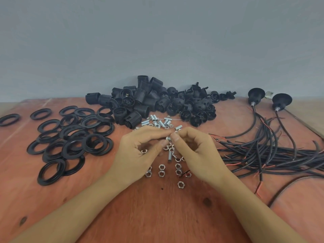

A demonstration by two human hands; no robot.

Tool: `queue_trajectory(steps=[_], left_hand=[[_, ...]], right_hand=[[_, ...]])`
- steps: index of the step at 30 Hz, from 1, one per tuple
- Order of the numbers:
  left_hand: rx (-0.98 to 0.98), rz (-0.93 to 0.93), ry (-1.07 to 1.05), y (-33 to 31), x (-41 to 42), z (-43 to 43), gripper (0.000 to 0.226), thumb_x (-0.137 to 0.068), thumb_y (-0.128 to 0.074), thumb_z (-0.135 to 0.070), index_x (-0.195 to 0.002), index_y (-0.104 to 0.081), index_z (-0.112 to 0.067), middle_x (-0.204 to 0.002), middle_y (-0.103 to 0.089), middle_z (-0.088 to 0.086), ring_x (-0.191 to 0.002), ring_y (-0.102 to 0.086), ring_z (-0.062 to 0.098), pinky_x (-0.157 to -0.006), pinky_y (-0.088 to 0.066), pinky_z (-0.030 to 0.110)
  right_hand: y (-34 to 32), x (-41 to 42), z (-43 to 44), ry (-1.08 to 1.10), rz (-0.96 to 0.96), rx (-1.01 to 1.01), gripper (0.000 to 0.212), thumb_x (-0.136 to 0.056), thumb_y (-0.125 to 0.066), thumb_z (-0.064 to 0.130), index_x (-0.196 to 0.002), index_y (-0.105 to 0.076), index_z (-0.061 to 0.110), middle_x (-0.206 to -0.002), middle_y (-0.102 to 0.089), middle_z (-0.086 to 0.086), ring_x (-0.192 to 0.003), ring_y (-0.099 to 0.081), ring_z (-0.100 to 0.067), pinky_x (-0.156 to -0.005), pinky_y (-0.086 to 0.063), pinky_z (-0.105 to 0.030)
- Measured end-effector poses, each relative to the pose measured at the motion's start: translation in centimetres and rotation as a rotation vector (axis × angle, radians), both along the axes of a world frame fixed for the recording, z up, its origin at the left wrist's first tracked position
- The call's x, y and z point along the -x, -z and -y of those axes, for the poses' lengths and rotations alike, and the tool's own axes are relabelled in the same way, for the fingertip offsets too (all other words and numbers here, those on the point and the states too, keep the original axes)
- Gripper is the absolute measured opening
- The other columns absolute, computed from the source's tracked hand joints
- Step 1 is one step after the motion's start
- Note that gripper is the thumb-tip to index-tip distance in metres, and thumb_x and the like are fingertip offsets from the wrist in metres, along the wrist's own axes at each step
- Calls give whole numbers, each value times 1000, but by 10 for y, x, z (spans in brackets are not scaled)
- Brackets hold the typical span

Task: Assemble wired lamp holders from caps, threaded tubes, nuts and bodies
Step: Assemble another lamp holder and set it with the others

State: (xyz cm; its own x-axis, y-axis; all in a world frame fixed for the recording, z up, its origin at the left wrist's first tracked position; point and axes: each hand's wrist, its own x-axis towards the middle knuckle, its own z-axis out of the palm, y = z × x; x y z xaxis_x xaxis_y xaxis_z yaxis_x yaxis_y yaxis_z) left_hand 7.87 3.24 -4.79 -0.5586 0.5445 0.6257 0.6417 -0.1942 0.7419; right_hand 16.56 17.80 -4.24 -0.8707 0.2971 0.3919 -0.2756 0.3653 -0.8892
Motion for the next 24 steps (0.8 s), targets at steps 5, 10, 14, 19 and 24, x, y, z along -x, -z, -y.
queue_trajectory(steps=[5, 10, 14, 19, 24], left_hand=[[25, -64, -28, 2, 1, 0, 22, -88, -66, -12, -109, -72, -10, -105, -70, -12, -90, -69, 13, -67, -58, 29], [30, -102, -53, 2, 4, 2, 22, -87, -66, -9, -108, -72, -14, -102, -70, -13, -90, -69, 13, -70, -56, 26], [36, -103, -43, 3, 4, 0, 24, -87, -67, -6, -109, -73, -14, -102, -69, -15, -85, -69, 14, -63, -58, 32], [24, -139, -47, 1, 4, 2, 24, -88, -66, -7, -108, -71, -17, -101, -69, -18, -88, -68, 11, -66, -56, 25], [37, -174, -52, 1, 4, 2, 20, -88, -68, -6, -107, -73, -7, -102, -69, -12, -87, -68, 11, -64, -58, 30]], right_hand=[[2, 2, 3, 31, 19, 13, 52, -95, -43, 49, -55, -57, 19, -45, -49, 5, -42, -41, -2, -46, -34, -14], [3, 1, 2, 1, 4, -10, 38, -92, -51, 47, -63, -61, 24, -48, -50, 8, -45, -43, -4, -48, -36, -18], [2, 0, 3, 11, 21, -4, 46, -94, -43, 51, -59, -59, 24, -46, -45, 1, -44, -40, -5, -47, -33, -18], [4, -1, 1, -2, -4, -42, 43, -93, -51, 45, -67, -64, 12, -48, -47, 11, -45, -40, -2, -48, -35, -17], [8, -1, 0, -23, -10, -52, 42, -99, -46, 49, -71, -64, 23, -51, -48, 11, -48, -41, -2, -49, -35, -17]])
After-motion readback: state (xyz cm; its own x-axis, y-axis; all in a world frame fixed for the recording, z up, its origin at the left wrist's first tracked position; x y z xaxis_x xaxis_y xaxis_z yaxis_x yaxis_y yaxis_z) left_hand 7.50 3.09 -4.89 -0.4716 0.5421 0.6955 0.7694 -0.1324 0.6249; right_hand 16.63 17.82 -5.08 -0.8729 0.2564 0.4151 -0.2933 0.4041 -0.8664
